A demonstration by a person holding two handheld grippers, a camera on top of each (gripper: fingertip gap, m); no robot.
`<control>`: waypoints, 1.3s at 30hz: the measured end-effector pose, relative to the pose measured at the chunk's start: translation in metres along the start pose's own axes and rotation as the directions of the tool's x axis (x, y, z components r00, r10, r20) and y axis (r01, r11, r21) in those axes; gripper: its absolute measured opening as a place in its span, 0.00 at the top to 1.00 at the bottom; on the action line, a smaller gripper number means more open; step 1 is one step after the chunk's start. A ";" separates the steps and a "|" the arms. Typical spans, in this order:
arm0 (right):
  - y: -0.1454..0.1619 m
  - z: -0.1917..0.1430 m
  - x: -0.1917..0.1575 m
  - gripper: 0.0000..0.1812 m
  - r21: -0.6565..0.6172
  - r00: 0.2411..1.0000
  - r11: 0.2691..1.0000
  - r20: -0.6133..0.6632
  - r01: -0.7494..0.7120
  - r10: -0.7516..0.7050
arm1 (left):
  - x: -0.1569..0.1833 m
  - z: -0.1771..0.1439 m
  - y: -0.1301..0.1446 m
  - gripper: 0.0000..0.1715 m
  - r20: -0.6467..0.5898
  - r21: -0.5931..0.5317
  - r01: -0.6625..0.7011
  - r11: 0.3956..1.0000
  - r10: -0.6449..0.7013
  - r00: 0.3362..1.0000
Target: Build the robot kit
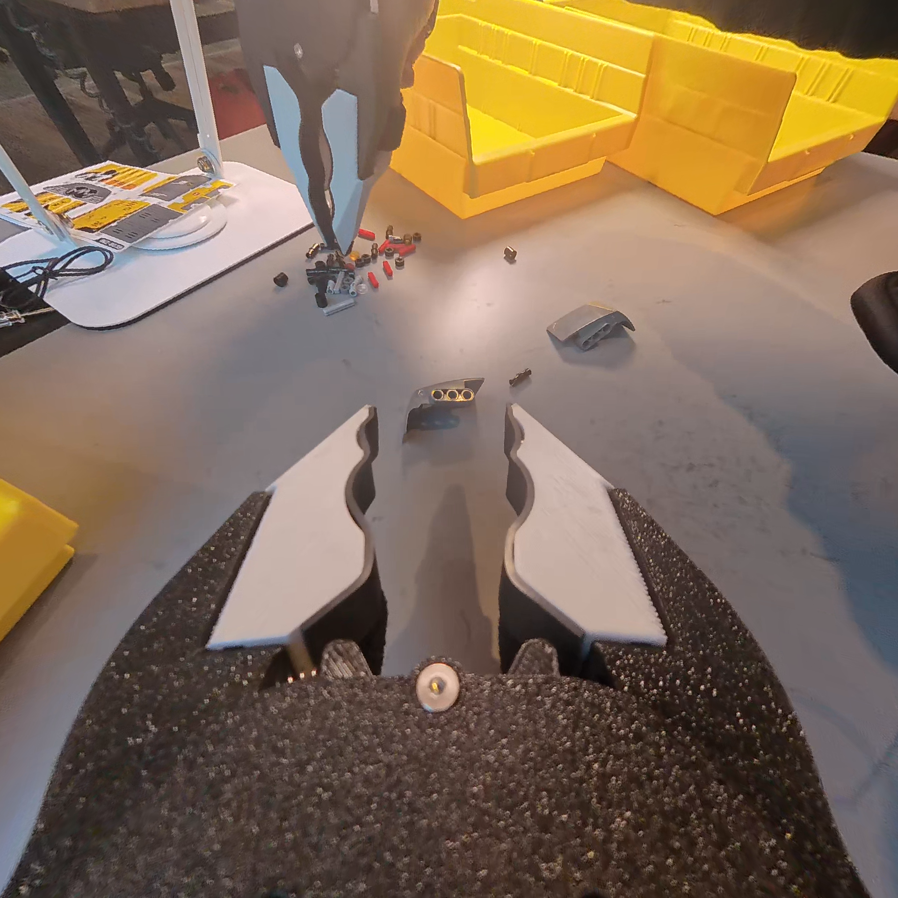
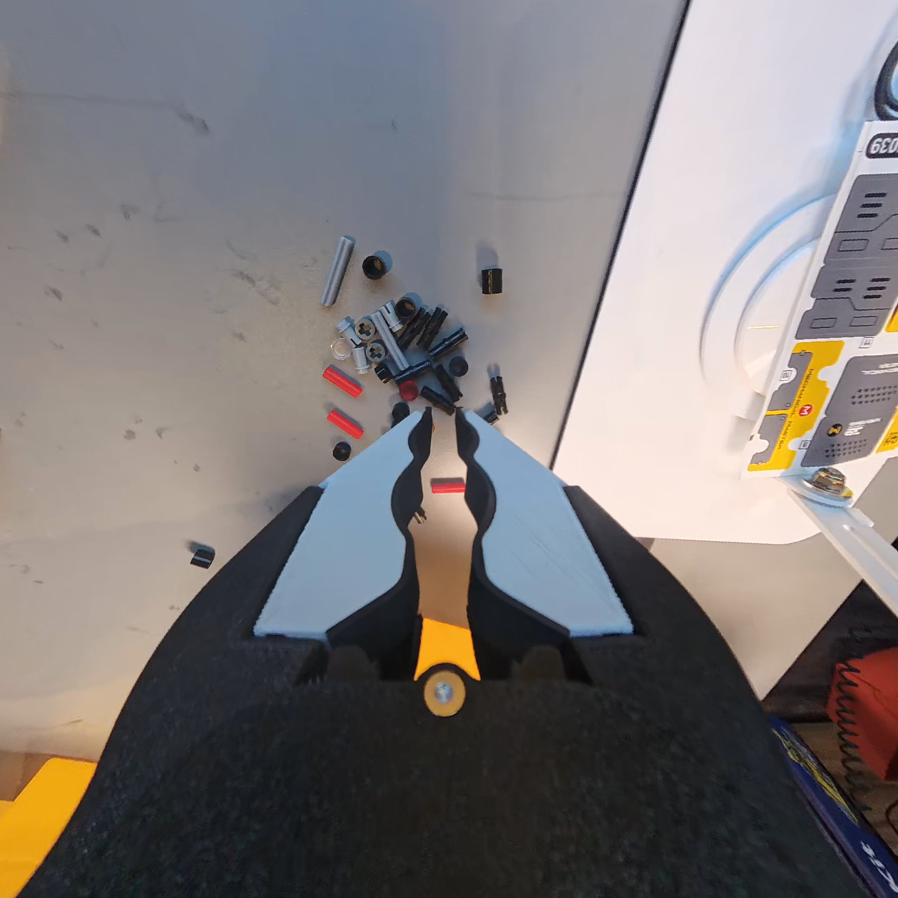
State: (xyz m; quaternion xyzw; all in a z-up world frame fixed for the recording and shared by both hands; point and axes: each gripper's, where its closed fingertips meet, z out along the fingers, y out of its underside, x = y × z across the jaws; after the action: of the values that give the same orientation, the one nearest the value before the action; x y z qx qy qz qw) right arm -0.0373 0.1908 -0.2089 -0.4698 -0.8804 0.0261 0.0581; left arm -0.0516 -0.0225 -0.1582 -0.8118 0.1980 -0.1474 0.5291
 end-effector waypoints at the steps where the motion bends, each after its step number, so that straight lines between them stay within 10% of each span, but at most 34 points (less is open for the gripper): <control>1: -0.001 0.001 0.001 0.94 0.008 1.000 1.000 -0.001 0.003 -0.003 | 0.000 0.000 0.000 0.70 -0.001 -0.001 0.000 1.000 0.000 1.000; 18: -0.012 -0.024 -0.012 0.98 0.071 1.000 0.997 0.009 -0.008 0.008 | -0.001 0.001 0.002 0.70 -0.001 -0.012 -0.001 1.000 0.001 1.000; 23: -0.047 -0.066 -0.094 0.98 0.225 0.997 0.973 0.034 0.059 -0.069 | 0.003 0.002 0.004 0.69 -0.010 -0.027 -0.010 1.000 0.009 1.000; 29: -0.055 -0.040 -0.204 0.98 0.255 0.994 0.966 0.085 0.042 -0.066 | 0.006 0.005 0.007 0.70 0.007 -0.056 -0.075 0.996 0.075 0.997; 39: -0.050 -0.009 -0.236 0.97 0.218 1.000 0.976 0.000 0.008 -0.008 | 0.001 0.006 0.012 0.72 0.074 -0.099 -0.159 0.982 0.166 0.983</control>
State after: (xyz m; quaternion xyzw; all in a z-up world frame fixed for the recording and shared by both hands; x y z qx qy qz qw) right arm 0.0524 -0.0331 -0.2133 -0.4572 -0.8742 0.1224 0.1087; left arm -0.0497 -0.0229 -0.1715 -0.8219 0.2485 -0.0610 0.5090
